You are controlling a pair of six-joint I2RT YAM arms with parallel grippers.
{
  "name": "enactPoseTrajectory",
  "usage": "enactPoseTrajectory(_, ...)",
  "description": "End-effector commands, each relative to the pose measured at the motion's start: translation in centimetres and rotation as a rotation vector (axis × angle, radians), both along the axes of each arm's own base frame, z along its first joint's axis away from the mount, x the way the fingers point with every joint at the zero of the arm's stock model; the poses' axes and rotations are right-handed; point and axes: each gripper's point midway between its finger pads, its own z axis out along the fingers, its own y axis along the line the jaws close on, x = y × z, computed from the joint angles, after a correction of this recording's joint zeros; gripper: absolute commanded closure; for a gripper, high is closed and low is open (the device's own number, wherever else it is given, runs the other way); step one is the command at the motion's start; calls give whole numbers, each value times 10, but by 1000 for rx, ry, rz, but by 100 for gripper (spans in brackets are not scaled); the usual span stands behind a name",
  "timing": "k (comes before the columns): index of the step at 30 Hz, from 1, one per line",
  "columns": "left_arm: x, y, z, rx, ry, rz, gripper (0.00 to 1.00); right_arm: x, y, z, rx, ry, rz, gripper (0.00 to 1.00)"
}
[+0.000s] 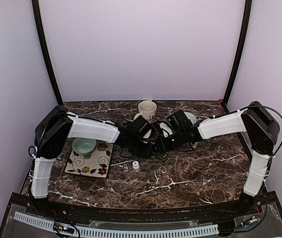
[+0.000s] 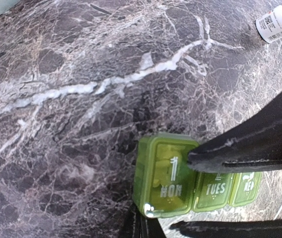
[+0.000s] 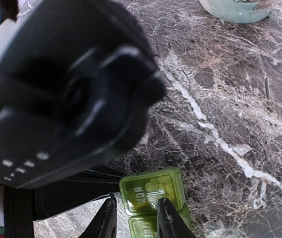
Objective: Sort the pills into containers
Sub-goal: Close the lid of the pill container.
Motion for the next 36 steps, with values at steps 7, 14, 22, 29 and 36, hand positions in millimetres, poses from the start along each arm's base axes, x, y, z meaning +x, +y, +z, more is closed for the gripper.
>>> enactPoseTrajectory(7,6,4,0,1,3,32,98,5,-5,-4,-111,-56,-8,71)
enactPoseTrajectory(14,7,4,5,-8,-4,37,98,6,-9,-9,-163,-75,-10,71)
enactPoseTrajectory(22,8,5,5,-9,-3,40,98,11,1,-4,-149,-82,3,71)
enactPoseTrajectory(29,9,6,4,-12,-1,42,98,6,4,-13,-148,-46,29,71)
enactPoseTrajectory(36,8,5,3,-24,5,43,98,-4,5,-24,-140,1,54,70)
